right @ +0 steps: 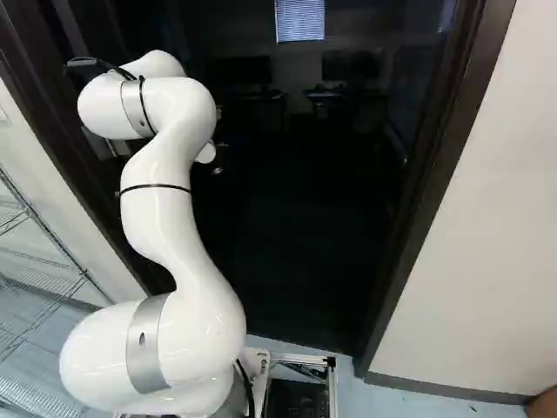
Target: Open the door and move inside
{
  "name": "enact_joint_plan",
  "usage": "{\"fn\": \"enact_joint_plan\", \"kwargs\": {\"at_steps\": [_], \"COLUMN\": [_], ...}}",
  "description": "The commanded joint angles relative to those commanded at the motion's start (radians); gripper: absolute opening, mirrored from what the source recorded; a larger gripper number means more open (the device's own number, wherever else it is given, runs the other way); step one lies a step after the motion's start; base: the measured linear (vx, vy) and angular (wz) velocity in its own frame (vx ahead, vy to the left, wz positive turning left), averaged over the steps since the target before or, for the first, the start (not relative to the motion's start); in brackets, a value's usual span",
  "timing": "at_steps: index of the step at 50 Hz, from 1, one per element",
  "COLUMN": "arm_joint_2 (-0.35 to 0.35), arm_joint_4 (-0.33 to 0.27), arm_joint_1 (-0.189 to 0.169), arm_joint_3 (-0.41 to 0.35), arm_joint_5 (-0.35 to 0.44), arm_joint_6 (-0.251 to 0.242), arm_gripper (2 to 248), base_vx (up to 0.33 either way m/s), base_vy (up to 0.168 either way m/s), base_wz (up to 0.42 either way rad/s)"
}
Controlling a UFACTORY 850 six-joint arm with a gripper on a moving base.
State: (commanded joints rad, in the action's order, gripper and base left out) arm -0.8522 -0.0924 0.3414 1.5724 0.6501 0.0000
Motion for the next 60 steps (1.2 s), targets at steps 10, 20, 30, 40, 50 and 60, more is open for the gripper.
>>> {"fn": "enact_joint_plan", "kwargs": {"at_steps": [10, 20, 30, 40, 50, 60], "arm_joint_2": [0.0, 0.0, 0.0, 0.0, 0.0, 0.0], "arm_joint_4": [-0.052, -0.103, -0.155, -0.207, -0.258, -0.309], "arm_joint_1": [0.0, 0.0, 0.0, 0.0, 0.0, 0.0], "arm_joint_3": [0.0, 0.0, 0.0, 0.0, 0.0, 0.0], "arm_joint_5": [0.0, 0.0, 0.0, 0.0, 0.0, 0.0], "arm_joint_6": [0.0, 0.0, 0.0, 0.0, 0.0, 0.0], "arm_gripper": [247, 247, 247, 247, 247, 247], "base_vx": [0.0, 0.0, 0.0, 0.0, 0.0, 0.0], "base_vy": [0.0, 0.0, 0.0, 0.0, 0.0, 0.0], "base_wz": [0.0, 0.0, 0.0, 0.0, 0.0, 0.0]}}
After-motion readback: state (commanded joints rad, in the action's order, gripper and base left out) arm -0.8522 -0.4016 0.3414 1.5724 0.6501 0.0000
